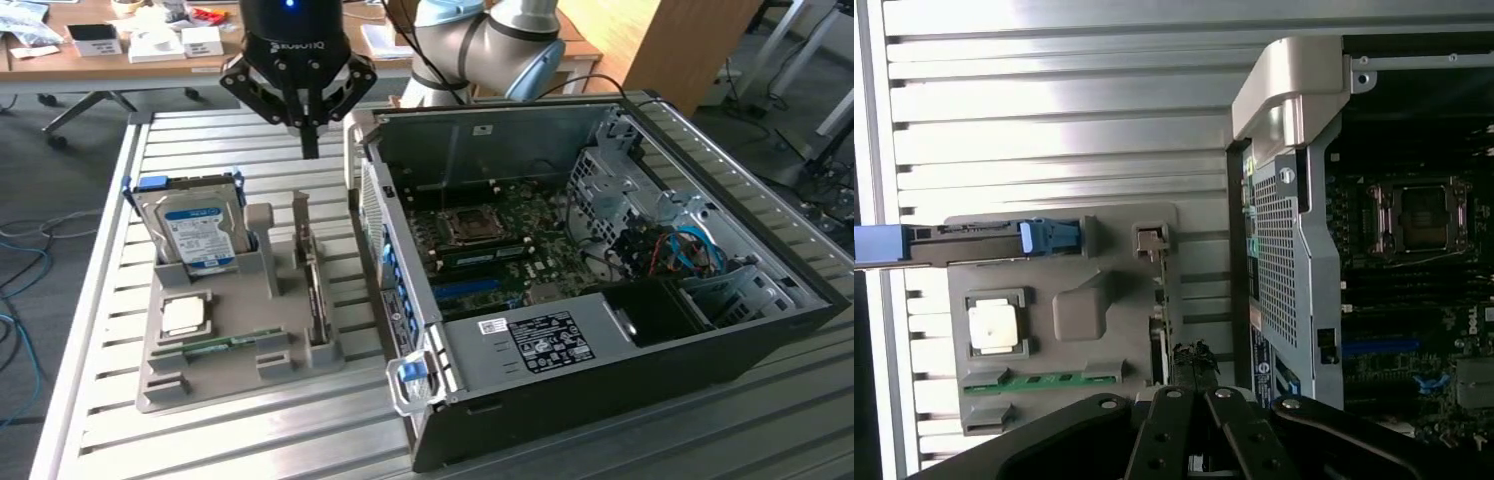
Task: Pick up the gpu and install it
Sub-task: 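Reach for the gpu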
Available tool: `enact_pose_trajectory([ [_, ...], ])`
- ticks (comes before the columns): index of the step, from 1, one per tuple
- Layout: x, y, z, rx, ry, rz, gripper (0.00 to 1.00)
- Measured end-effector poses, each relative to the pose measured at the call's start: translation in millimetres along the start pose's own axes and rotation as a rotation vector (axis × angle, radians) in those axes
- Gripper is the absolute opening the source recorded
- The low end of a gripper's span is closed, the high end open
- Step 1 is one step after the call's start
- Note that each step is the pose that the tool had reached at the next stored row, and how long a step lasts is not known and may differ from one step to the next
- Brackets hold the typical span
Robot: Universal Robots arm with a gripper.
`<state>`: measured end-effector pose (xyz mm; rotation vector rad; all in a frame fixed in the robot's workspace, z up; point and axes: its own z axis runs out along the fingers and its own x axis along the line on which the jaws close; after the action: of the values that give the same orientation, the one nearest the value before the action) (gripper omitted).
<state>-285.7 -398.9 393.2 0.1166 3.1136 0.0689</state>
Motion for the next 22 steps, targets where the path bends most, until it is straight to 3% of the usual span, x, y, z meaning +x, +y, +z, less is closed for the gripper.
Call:
enact_pose_trajectory([
  [16,29.6,-2.2,-0.8,0.0001,0.0002,0.0,0.11],
  [22,30.8,-2.3,-0.8,0.0,0.0,0.0,0.11],
])
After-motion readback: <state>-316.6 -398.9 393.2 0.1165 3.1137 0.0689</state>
